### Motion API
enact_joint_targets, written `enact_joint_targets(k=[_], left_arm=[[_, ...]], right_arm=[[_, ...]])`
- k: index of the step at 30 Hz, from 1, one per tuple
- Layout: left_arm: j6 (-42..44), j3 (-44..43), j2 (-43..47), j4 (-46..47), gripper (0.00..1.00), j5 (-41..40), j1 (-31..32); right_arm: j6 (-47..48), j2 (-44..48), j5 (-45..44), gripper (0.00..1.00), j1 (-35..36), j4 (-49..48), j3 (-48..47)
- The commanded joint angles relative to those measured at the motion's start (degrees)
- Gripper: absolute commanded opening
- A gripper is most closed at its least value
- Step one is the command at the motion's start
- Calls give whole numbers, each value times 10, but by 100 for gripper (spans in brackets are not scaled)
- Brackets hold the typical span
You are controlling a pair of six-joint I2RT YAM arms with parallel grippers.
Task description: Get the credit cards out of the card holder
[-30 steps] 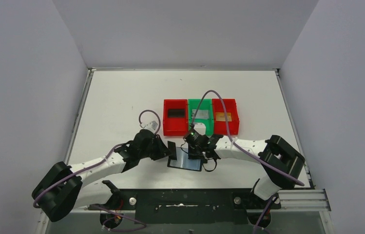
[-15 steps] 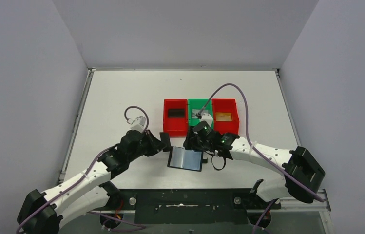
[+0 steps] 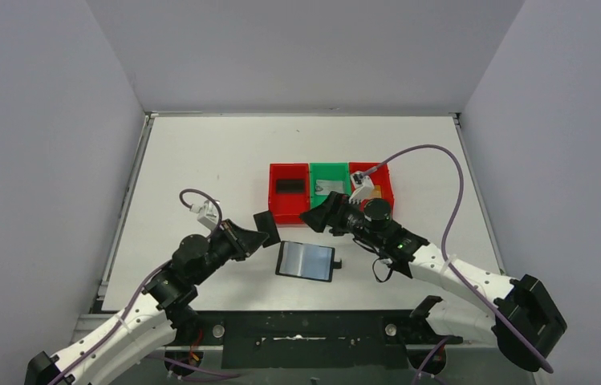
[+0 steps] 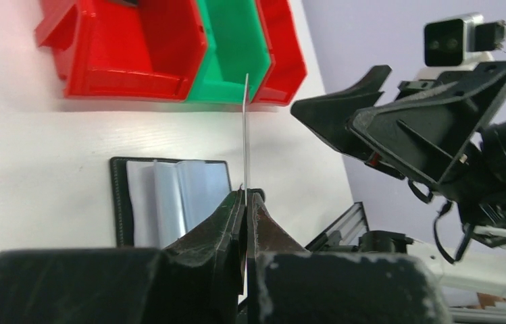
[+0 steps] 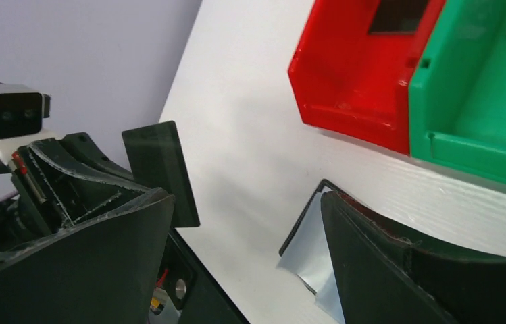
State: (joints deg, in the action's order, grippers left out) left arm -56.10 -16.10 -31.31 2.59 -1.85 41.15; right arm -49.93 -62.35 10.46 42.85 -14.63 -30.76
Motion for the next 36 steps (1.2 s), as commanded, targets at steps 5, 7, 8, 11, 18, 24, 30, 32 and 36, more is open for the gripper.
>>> enact_joint_targets(k=[5,7,8,11,18,24,30,32,36], left_arm=[[-15,-3,-33,144,0,63,-1],[-20,-6,-47,156,0,77,-2],[-26,-1,-51,174,0,82,-1],[-45,21,-59,224,0,90,-2],[-57,35,-84,277,0,126,-4],[-75,48,-80,295,0,114,-5],[-72,45,-92,314,0,116,-4],[-68,43,-102,320,0,124,-5],[-69,45,-104,341,0,129,-4]], right_arm=[[-26,-53,128,79,-24,-89,-57],[-32,-64,146,78,-24,-118,-53],[-33,-72,163,78,-25,-131,-55],[-42,-100,219,76,-26,-174,-63],[-131,-140,245,62,-47,-297,-23],[-170,-184,321,50,-46,-384,-31],[-205,-204,346,46,-46,-454,-12],[-217,-211,348,44,-45,-470,-1],[-222,-212,344,44,-45,-481,17]])
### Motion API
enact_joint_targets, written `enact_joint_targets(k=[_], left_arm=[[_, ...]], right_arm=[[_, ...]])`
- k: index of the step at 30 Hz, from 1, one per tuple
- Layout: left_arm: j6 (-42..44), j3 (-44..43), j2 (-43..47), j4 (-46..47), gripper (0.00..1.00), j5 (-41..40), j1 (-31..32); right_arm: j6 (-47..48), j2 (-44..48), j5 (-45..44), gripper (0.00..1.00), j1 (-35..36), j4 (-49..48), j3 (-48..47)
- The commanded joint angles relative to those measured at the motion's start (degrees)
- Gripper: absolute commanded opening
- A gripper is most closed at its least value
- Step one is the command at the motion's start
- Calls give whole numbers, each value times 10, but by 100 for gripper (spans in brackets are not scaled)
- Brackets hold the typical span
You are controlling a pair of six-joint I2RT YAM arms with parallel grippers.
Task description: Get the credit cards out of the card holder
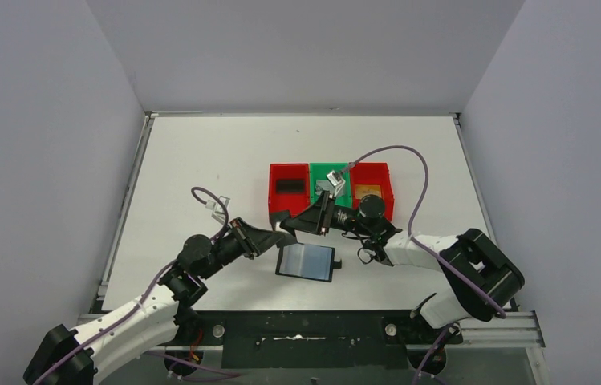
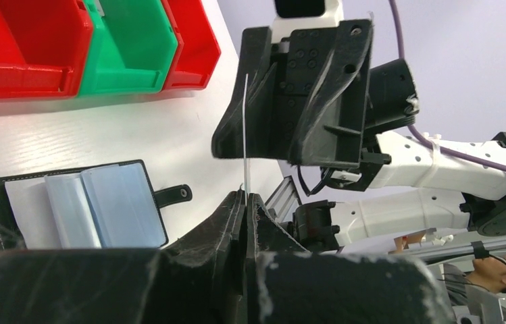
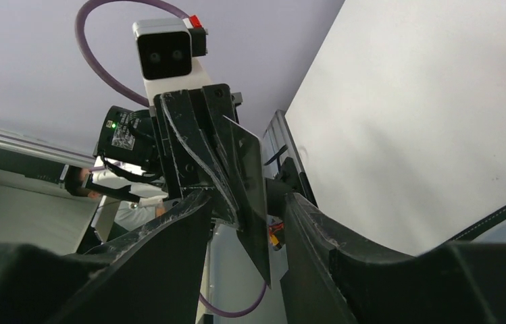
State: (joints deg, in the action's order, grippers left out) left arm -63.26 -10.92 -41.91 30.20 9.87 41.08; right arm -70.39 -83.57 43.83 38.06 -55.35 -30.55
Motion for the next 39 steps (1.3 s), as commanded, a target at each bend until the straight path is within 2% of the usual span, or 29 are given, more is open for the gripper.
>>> enact_joint_targets(k=[1,4,7,13,20,21,22,24,26,28,31,33,35,39], left_arm=[[6,-9,3,59,0,8,-4],[12,-10,3,54,0,8,-4],[15,-8,-3,60,0,21,-4],[21,-10,-23,63,0,46,-4],[22,-11,-29,64,0,39,-4],[23,-13,-25,50,2,31,-5],[25,-16,-18,33,10,22,-5],[33,-23,1,-12,31,2,-5],[43,-34,28,-77,53,-29,-5],[56,-49,60,-147,66,-64,-5],[62,-69,109,-259,72,-135,-5],[46,-81,134,-337,77,-181,-6],[44,-88,150,-393,78,-203,-6],[34,-104,155,-489,79,-229,-7]], right_arm=[[-18,3,8,44,3,-73,19],[-16,10,8,42,3,-76,27],[-16,14,12,32,3,-94,35],[-24,6,19,28,4,-120,30],[-44,-10,28,5,3,-163,32],[-40,-6,24,2,1,-157,34],[-33,-2,20,0,-2,-145,34],[-9,11,13,0,-7,-98,29],[39,33,-2,0,-14,-10,15],[117,58,-39,0,-16,130,-19],[270,78,-127,0,-14,353,-96],[339,72,-198,0,-12,454,-146],[408,58,-259,0,-9,525,-196],[570,6,-364,0,29,595,-285]])
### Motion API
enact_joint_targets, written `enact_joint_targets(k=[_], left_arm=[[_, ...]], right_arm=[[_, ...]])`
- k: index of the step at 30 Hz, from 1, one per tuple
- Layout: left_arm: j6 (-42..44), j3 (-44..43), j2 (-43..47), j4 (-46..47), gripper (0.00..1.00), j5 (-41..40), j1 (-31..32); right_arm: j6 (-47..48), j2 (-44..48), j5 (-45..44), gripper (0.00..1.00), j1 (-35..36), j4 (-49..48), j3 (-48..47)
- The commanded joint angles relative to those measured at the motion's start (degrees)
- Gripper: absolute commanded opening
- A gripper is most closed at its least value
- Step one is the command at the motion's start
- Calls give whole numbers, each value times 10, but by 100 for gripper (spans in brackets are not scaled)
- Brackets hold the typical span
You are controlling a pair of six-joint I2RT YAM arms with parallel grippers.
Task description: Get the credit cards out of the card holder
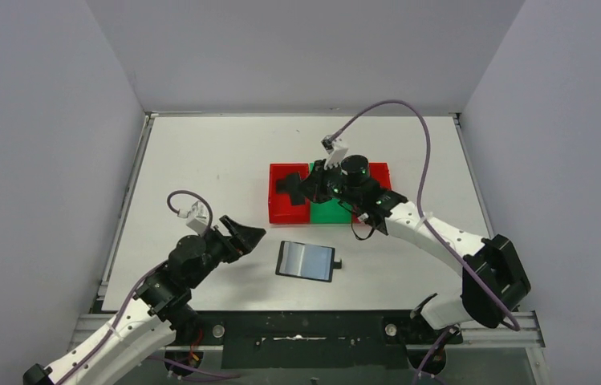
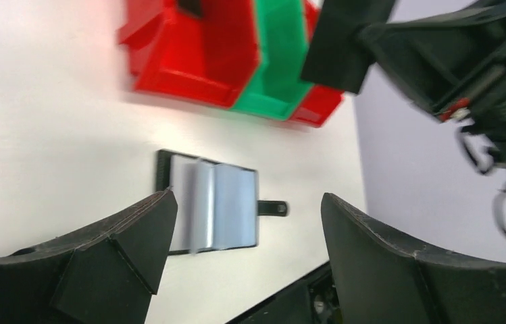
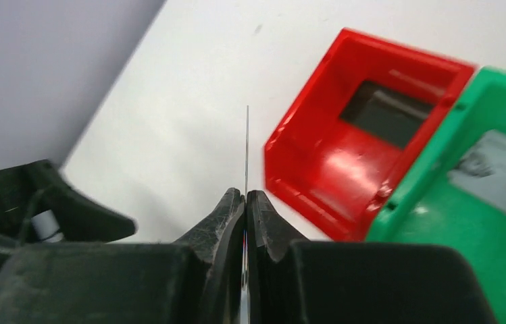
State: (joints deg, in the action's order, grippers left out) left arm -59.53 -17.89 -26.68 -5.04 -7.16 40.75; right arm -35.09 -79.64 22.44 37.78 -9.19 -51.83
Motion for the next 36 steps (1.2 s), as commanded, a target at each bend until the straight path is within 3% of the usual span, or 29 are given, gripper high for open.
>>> enact_joint_targets(k=[1,5,19,36], left_arm=[[-2,-38,0,-151,79,-58,-3],[-3,-51,-14,-194,79,-59,-4],[-5,-34,-27,-185,80,-16,-5],[-5,-43,19,-228,80,-32,-6]], right_arm=[[264,-43,-186,0,47,135,-84],[451,-82,-267,0,105,126,-119],[792,-209,-187,0,111,183,-209],[887,-336,-229,0,88,193,-307]])
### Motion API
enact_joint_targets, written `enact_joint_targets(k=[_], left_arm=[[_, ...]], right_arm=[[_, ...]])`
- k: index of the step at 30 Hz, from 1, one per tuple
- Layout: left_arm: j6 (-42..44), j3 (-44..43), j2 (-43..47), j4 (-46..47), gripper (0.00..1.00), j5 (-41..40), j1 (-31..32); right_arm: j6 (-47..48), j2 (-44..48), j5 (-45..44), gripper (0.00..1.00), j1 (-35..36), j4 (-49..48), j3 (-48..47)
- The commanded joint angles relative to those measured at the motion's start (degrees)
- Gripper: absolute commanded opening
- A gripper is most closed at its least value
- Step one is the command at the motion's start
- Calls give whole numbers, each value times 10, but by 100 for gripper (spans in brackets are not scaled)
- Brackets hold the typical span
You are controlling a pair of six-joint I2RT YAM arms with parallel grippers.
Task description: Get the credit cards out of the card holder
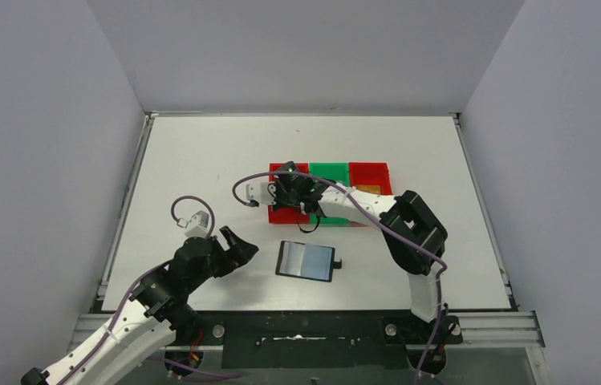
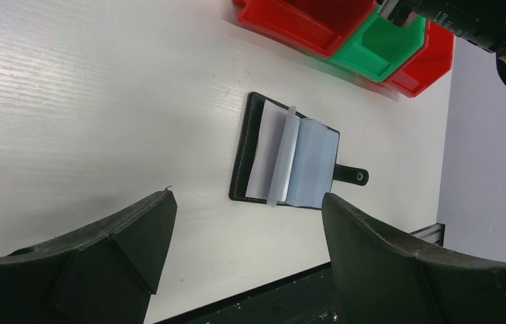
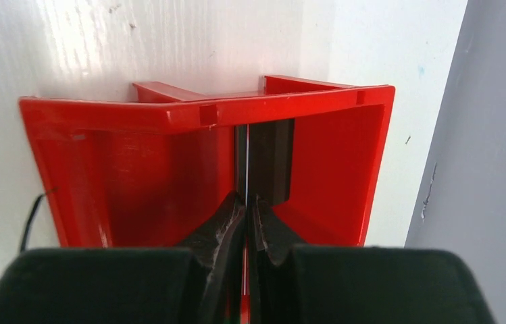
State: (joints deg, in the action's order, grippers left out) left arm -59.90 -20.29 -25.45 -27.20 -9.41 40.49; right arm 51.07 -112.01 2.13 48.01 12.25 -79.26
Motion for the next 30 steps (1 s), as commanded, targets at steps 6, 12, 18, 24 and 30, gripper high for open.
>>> enact_joint_targets(k=[6,12,18,24,30], left_arm=[[-2,-20,10,-10,80,-13,-3],[-5,-19,19,-17,80,-20,-3],[-6,-17,26,-13,80,-22,-3],[-5,-20,25,-23,80,-23,-3],[-7,-18,24,-14,80,-20,-3]], right_arm=[[39,-41,-53,0,-22,-69,-36],[44,-69,-61,3,-32,-74,-57],[42,-93,-82,15,-37,-95,-65],[18,-90,-30,20,-42,-9,-92],[-1,-71,12,41,-56,30,-108]])
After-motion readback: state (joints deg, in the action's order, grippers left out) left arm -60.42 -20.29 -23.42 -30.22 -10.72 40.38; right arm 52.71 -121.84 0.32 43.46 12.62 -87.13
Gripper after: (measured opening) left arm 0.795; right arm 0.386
